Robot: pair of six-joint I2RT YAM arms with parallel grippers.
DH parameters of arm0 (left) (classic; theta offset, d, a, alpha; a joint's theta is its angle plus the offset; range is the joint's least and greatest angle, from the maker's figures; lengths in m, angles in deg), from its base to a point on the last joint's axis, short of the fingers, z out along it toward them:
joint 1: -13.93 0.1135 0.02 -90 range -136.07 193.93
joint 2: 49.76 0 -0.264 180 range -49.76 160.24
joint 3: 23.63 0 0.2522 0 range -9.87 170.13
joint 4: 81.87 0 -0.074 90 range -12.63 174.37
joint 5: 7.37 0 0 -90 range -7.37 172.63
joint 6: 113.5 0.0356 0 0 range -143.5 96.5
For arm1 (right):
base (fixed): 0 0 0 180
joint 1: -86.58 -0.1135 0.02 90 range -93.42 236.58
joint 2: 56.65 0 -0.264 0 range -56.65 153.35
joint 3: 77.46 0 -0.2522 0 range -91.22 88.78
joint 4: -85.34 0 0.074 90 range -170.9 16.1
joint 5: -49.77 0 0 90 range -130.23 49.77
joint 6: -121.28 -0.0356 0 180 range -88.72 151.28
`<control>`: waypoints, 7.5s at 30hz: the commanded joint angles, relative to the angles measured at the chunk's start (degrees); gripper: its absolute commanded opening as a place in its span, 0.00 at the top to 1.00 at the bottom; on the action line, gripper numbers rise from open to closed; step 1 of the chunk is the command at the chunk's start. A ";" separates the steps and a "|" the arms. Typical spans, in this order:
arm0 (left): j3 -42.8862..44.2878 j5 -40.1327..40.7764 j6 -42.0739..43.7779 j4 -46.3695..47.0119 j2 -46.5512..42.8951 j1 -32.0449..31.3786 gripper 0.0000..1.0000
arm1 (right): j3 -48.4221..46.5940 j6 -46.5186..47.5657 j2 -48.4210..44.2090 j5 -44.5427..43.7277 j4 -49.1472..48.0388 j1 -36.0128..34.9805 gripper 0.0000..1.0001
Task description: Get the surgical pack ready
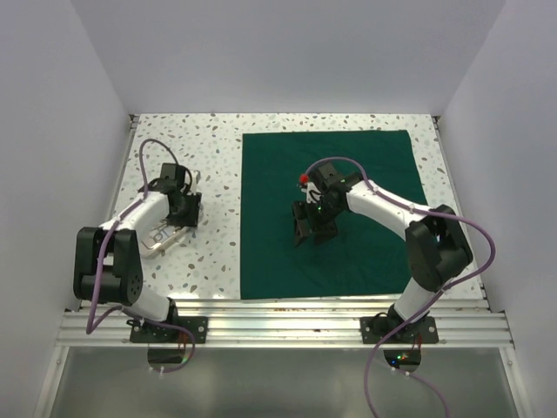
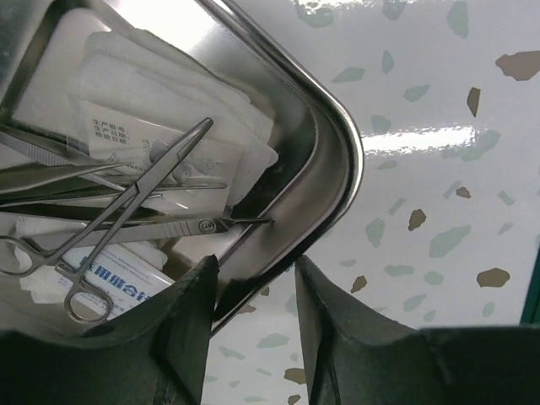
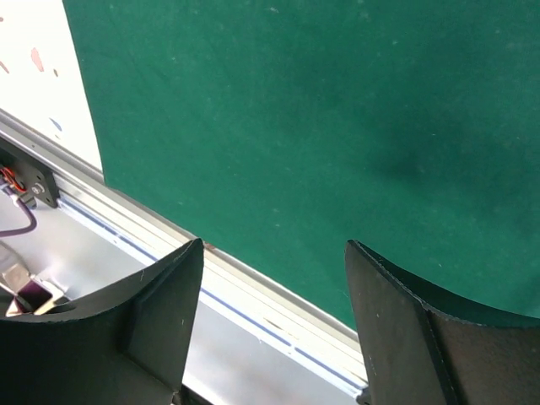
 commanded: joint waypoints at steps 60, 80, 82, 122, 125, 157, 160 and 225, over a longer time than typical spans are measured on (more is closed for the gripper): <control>60.46 10.56 -2.00 -12.75 33.70 -41.49 0.29 | 5.74 -0.96 -4.02 2.81 1.34 32.75 0.28; 64.93 -17.56 -11.93 -0.42 47.92 -15.90 0.95 | 4.42 -6.32 -0.77 1.06 -3.40 21.86 0.92; 64.41 -19.41 -12.89 -1.13 49.33 -15.28 0.96 | 3.98 -6.50 -0.24 -0.96 -3.32 20.98 0.93; 15.53 -10.79 -15.98 -4.74 20.96 7.92 0.71 | -30.65 -2.35 18.04 -2.92 4.16 4.28 0.33; 16.94 -13.61 -15.89 -3.50 15.51 7.84 0.46 | -32.32 -6.65 19.44 -1.24 3.63 0.25 0.30; 5.96 -18.54 -20.55 -1.57 -6.47 6.78 0.46 | -33.03 -47.25 23.93 -14.68 6.27 -8.82 1.00; 5.00 -17.40 -21.16 -1.13 -7.96 6.69 0.46 | -32.33 -54.79 21.30 -16.61 5.30 -8.21 1.00; 17.99 -12.39 -23.09 -2.80 15.14 -5.70 0.96 | -25.55 2.91 11.25 -26.20 -1.91 8.84 0.82</control>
